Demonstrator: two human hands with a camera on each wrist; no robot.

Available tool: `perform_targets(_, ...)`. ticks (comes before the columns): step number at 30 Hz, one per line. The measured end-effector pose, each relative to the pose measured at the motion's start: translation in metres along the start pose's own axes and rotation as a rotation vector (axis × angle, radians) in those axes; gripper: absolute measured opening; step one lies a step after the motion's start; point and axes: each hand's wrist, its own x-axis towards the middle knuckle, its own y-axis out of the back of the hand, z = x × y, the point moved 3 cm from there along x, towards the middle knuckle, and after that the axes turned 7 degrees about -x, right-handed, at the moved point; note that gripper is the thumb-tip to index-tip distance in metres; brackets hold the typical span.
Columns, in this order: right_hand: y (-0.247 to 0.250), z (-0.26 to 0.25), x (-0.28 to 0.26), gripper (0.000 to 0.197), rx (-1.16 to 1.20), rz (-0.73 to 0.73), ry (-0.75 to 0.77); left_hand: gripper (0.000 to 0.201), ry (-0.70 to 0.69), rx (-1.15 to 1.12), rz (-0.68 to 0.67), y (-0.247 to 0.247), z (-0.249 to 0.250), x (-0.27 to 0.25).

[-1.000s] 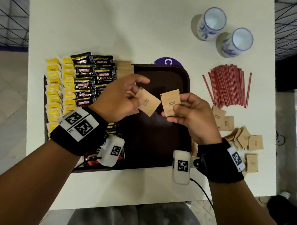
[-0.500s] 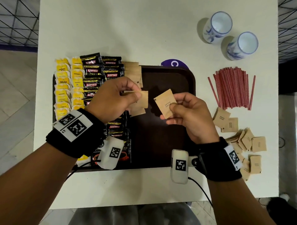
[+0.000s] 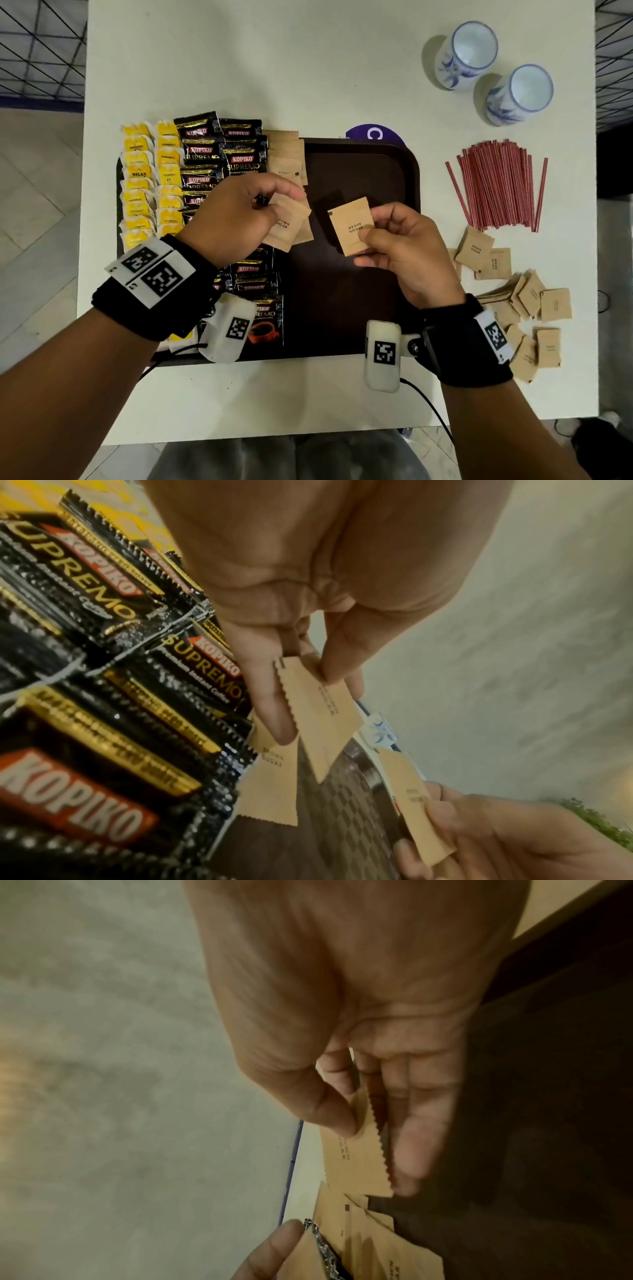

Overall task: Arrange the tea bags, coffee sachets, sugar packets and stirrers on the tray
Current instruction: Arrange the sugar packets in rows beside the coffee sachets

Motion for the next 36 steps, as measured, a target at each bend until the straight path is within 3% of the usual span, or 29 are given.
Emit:
perform_targets(4,-0.001,0.001,0.000,0.013,0.034,-0.017,-0.028,0.018,-0.030,0.018,0.042,0.000,0.001,0.002)
perform_targets(9,0.001,0.002,0.000,0.017,0.052,-0.022,-0.041,0.013,-0.042,-0.003,0.055,0.000,0.002,0.005)
perform_targets(14,0.007,0.006,0.003,0.029,-0.141,0.046,0.068,0.013,-0.028,0.073,0.008,-0.002,0.000,0.009)
perform_targets(18,0.011,0.006,0.006,0.032,-0.140,0.093,0.128,0.014,0.003,0.186,-0.050,-0.007,0.000,0.012)
perform_targets(23,0.002,0.005,0.009,0.027,-0.382,-0.007,0.203,0.021,-0.003,0.314,-0.083,-0.007,-0.004,0.014)
perform_targets(28,-0.026,0.009,0.016,0.024,-0.574,-0.094,0.239,0.022,-0.056,0.462,-0.066,-0.006,-0.002,0.013)
perform_targets(33,-0.043,0.009,0.016,0.019,-0.652,-0.034,0.243,0.018,-0.087,0.526,-0.046,-0.005,0.003,0.015)
perform_targets(36,-0.048,0.009,0.016,0.021,-0.657,0.009,0.264,0.020,-0.152,0.587,0.064,-0.002,0.003,0.020)
